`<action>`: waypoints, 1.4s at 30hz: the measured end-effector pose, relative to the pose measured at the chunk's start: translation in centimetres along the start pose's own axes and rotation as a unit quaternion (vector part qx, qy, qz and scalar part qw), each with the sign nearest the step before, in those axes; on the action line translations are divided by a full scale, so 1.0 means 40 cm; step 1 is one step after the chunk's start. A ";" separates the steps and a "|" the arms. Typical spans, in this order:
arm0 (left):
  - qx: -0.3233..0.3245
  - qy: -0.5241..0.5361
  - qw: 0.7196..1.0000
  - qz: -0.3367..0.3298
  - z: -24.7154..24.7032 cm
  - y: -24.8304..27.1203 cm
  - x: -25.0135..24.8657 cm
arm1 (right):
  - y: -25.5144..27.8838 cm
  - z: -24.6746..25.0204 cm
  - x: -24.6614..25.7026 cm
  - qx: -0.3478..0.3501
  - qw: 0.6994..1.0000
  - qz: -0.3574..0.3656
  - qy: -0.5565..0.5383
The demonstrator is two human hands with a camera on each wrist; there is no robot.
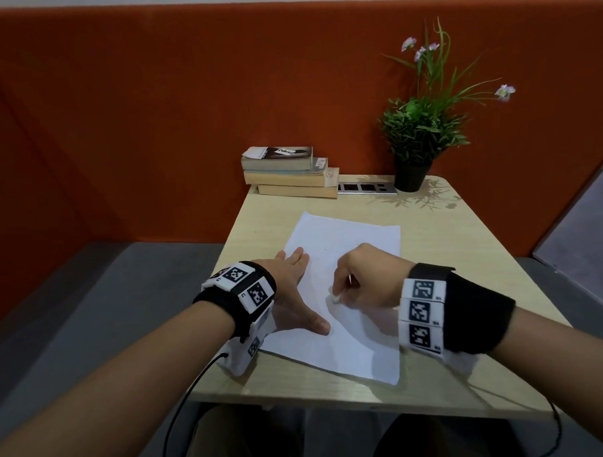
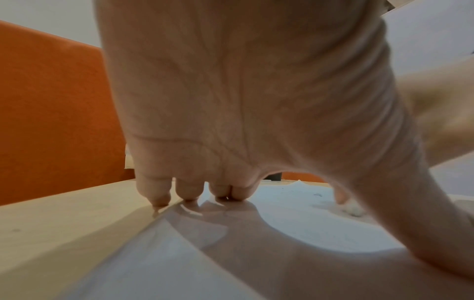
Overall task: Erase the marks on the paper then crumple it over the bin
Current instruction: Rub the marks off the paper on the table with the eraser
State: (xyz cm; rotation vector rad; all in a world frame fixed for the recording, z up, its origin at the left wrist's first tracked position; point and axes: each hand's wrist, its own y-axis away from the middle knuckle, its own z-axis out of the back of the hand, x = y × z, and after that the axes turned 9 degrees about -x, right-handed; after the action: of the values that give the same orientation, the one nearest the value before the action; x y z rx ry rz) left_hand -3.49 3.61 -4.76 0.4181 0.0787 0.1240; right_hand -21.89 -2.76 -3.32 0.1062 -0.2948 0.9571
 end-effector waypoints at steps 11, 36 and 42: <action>-0.001 0.002 1.000 -0.005 -0.006 0.000 0.001 | 0.063 -0.011 0.003 0.031 0.999 0.025 0.011; -0.017 0.009 1.000 -0.015 -0.018 0.003 0.011 | 0.030 0.001 -0.023 0.063 0.998 0.026 0.009; -0.030 -0.005 1.000 0.005 -0.015 0.018 0.005 | -0.125 -0.004 -0.027 -0.046 0.999 -0.022 -0.004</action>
State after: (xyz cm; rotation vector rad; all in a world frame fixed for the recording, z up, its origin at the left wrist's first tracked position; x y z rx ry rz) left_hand -3.44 4.51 -5.04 0.3588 0.0635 0.1349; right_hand -18.33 -6.45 -3.59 0.0322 -0.3414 0.8978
